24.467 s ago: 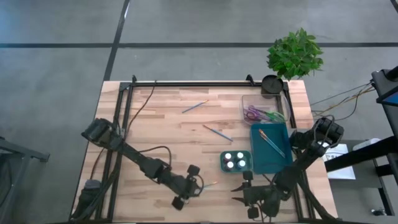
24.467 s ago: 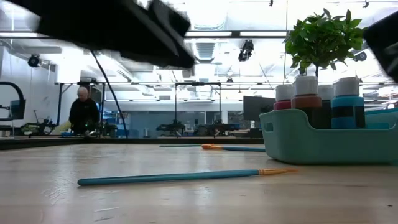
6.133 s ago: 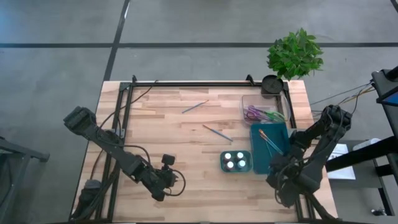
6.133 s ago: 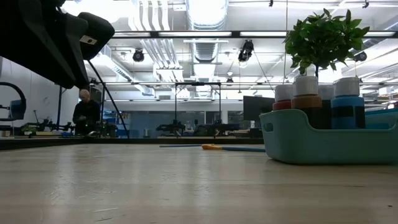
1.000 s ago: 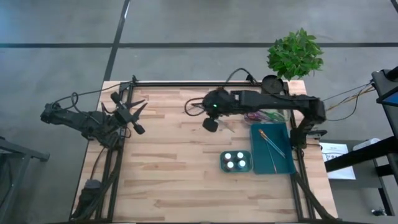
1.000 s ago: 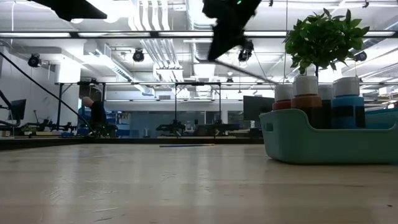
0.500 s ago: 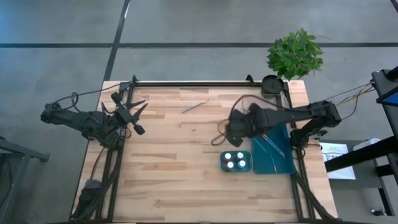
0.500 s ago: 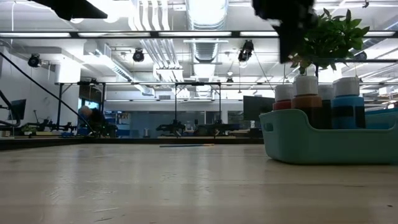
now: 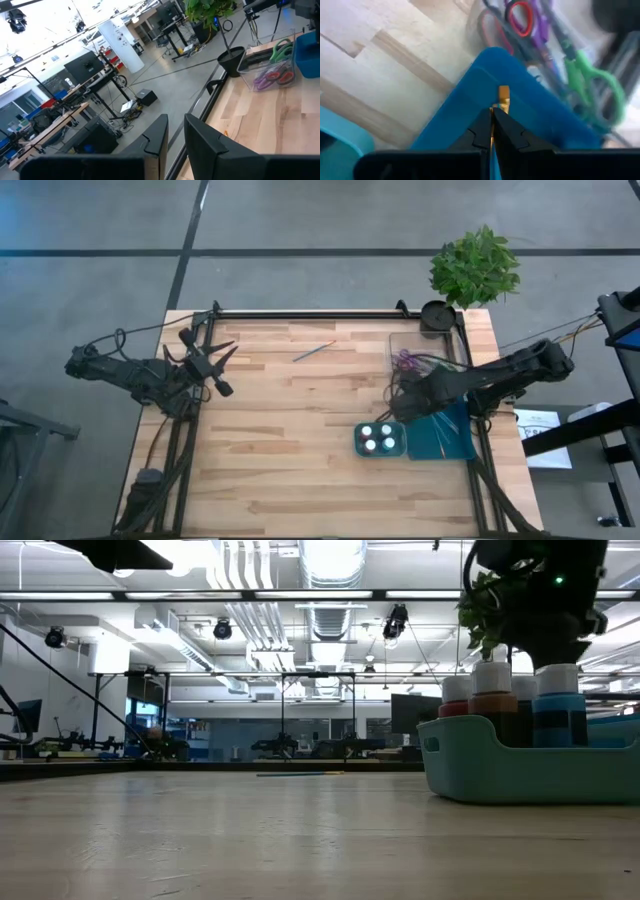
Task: Pick & Place Paint Supplies
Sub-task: Put the blue paintbrush into the blue bin
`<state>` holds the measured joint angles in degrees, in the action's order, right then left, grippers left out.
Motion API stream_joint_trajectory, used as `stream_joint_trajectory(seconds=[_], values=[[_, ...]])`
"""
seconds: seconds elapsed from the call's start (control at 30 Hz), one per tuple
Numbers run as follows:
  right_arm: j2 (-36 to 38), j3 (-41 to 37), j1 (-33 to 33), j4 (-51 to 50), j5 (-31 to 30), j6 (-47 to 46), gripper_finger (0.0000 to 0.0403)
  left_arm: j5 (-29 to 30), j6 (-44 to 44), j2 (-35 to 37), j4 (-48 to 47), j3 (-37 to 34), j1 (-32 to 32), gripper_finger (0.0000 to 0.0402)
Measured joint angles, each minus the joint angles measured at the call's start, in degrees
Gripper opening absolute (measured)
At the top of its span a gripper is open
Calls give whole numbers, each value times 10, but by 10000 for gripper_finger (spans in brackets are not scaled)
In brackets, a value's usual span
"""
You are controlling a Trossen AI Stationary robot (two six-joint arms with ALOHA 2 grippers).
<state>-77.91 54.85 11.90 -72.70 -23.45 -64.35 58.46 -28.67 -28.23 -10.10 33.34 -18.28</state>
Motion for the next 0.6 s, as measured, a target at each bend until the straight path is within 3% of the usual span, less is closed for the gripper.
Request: stream_joint_trajectory(seconds=[0.3, 0.6], values=[[67, -35, 0, 30, 10, -14, 8, 0, -2, 0, 9, 0, 0, 68], [84, -36, -1, 30, 33, -22, 14, -1, -3, 0, 10, 0, 0, 68]])
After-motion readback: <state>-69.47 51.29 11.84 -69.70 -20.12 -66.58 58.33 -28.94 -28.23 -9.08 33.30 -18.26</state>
